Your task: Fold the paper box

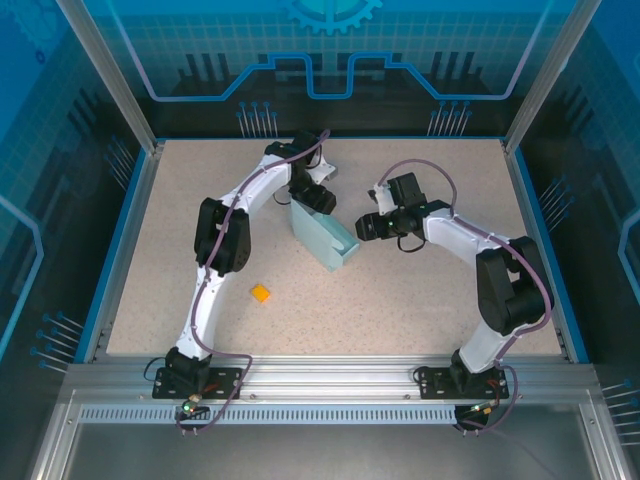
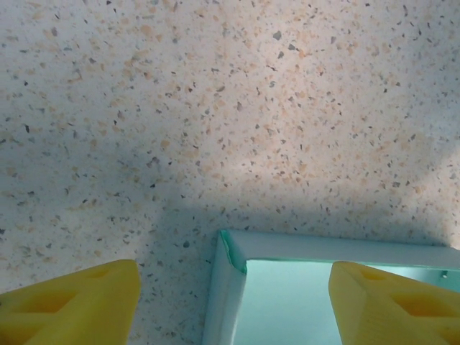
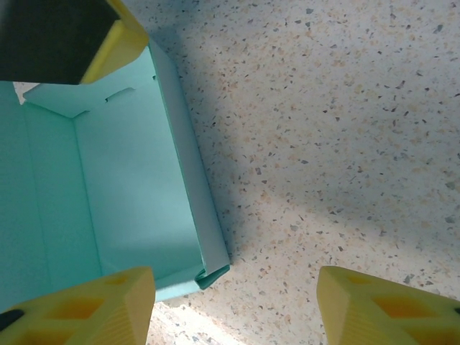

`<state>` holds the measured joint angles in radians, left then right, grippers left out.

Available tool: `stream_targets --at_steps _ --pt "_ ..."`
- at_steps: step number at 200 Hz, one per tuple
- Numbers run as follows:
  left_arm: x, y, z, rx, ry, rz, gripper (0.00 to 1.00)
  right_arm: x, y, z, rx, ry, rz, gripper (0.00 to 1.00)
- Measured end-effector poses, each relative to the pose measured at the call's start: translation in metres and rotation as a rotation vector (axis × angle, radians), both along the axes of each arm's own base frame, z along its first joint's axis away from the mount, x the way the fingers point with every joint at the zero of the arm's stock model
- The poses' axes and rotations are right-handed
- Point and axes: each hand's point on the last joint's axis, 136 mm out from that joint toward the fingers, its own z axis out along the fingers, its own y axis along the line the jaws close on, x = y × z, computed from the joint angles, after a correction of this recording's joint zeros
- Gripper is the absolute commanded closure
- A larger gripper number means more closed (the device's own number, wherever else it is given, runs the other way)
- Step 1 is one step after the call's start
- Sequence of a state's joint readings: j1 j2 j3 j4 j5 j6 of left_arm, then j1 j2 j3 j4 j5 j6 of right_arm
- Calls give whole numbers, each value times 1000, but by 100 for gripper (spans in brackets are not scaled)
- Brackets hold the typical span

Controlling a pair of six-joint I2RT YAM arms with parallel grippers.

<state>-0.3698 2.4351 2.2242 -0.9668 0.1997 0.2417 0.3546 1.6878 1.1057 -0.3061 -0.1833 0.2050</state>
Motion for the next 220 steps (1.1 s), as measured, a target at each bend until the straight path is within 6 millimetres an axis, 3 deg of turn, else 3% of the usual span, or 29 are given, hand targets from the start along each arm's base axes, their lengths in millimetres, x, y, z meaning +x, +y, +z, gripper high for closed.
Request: stream_targets --at_steps 104,220 --pt "16 8 -7 -11 -50 3 25 -3 -1 6 -15 -26 10 38" --pt "44 33 10 -165 -76 120 25 -6 1 5 -19 -16 16 37"
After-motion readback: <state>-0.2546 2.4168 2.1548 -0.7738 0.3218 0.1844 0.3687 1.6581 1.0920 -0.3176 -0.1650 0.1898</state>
